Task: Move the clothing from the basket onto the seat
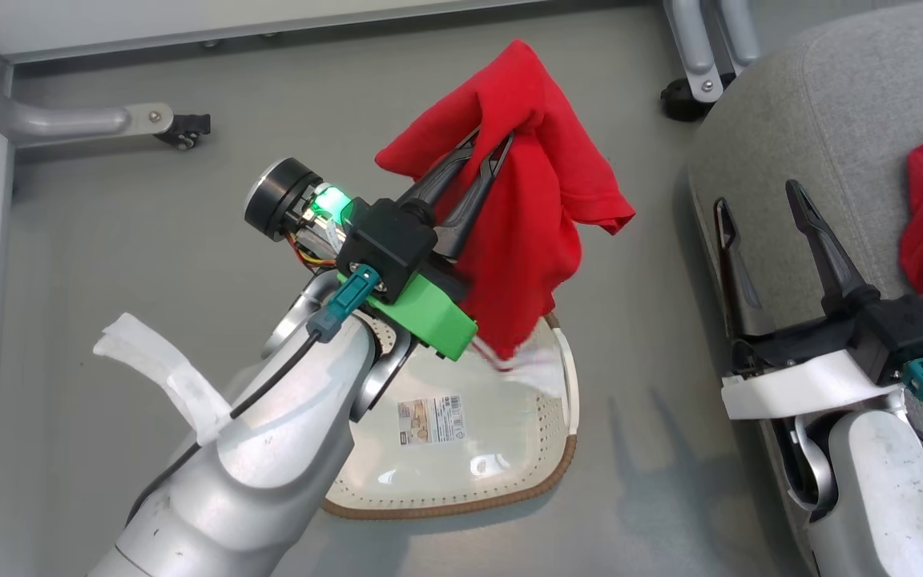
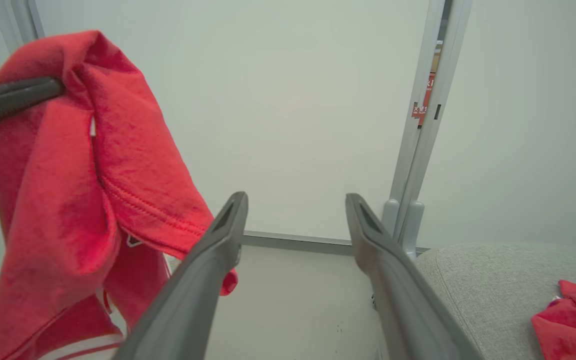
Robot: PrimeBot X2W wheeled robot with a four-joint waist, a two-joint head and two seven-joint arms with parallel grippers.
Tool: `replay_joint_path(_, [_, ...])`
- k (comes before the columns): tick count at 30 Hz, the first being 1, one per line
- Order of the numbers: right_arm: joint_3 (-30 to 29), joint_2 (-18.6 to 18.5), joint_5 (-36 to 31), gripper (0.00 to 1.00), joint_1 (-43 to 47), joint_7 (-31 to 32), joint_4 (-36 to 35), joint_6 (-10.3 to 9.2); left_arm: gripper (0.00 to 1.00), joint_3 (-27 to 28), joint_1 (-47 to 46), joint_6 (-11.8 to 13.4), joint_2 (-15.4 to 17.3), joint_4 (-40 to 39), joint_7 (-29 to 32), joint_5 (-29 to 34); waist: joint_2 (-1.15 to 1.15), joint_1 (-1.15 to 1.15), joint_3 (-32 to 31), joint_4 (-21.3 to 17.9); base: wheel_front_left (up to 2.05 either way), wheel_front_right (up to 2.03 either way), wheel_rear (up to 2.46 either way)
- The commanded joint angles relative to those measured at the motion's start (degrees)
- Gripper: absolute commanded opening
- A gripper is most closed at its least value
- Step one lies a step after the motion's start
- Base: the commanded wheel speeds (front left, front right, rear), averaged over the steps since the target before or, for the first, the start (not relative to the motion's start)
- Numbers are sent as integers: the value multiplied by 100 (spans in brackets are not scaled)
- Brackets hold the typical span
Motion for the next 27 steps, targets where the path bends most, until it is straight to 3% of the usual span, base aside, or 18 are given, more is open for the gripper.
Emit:
replay_joint_path(1, [-10,-3,27,100,111,-5,18,-5,0,46,96,-24,-2,-39,-20,23,0,0,-169,1,0,0,0])
replay_joint_path(17, [44,36,102,100,489,-5,23,-4,0,192,361,-86,12,-29,-20,101,0,0,-652,-121,0,0,0])
replay_joint_path(27, [905,-21,277,100,322,-5,33,-5,0,143,379,-128,-65,-24,-20,154,0,0,-705,-40,0,0,0])
